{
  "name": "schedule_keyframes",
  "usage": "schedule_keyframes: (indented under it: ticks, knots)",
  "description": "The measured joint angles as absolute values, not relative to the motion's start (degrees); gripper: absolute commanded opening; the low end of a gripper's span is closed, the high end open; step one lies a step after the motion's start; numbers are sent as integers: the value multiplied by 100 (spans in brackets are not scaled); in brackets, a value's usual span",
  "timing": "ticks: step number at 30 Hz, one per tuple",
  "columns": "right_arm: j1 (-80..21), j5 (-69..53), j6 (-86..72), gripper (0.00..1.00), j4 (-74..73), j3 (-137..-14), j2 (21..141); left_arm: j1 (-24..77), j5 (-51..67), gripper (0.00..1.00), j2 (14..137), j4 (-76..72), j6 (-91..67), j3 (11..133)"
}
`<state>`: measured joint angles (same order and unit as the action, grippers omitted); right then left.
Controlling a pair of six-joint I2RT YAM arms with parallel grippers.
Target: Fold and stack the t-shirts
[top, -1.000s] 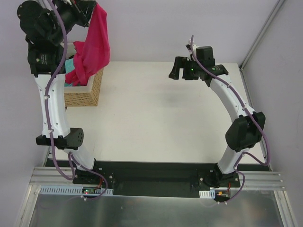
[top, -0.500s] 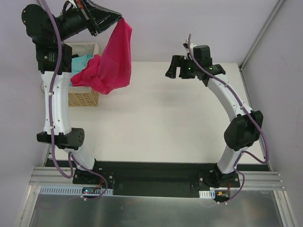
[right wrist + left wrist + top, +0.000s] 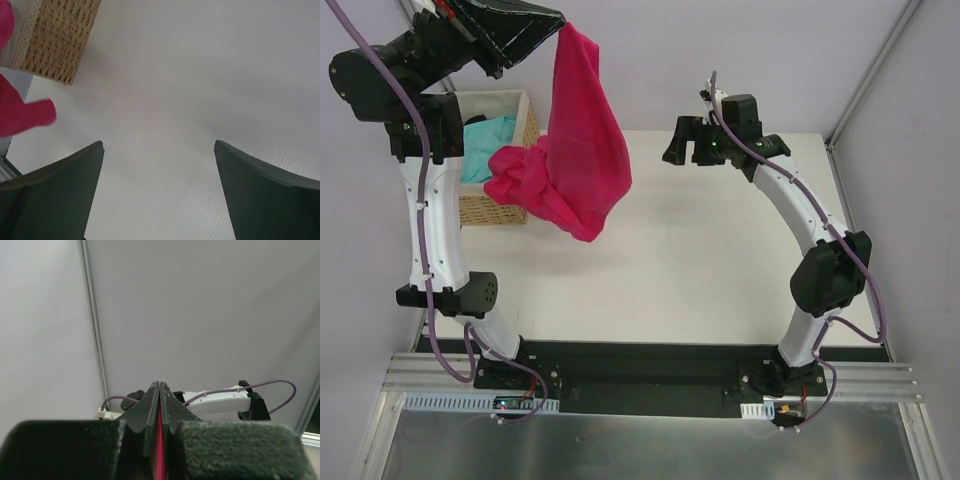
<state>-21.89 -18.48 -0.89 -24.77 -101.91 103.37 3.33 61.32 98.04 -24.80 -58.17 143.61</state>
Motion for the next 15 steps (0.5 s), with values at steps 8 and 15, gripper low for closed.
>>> schedule_keyframes:
  ticks: [8, 15]
  knots:
    - [-2198, -1831, -80, 96, -2462, -10189, 10337, 336, 5957, 0, 8237, -2462, -5400, 11299]
    - [-2206, -1824, -78, 96, -2458, -10189, 10335, 556, 6003, 0, 8552, -1039, -4018, 10044]
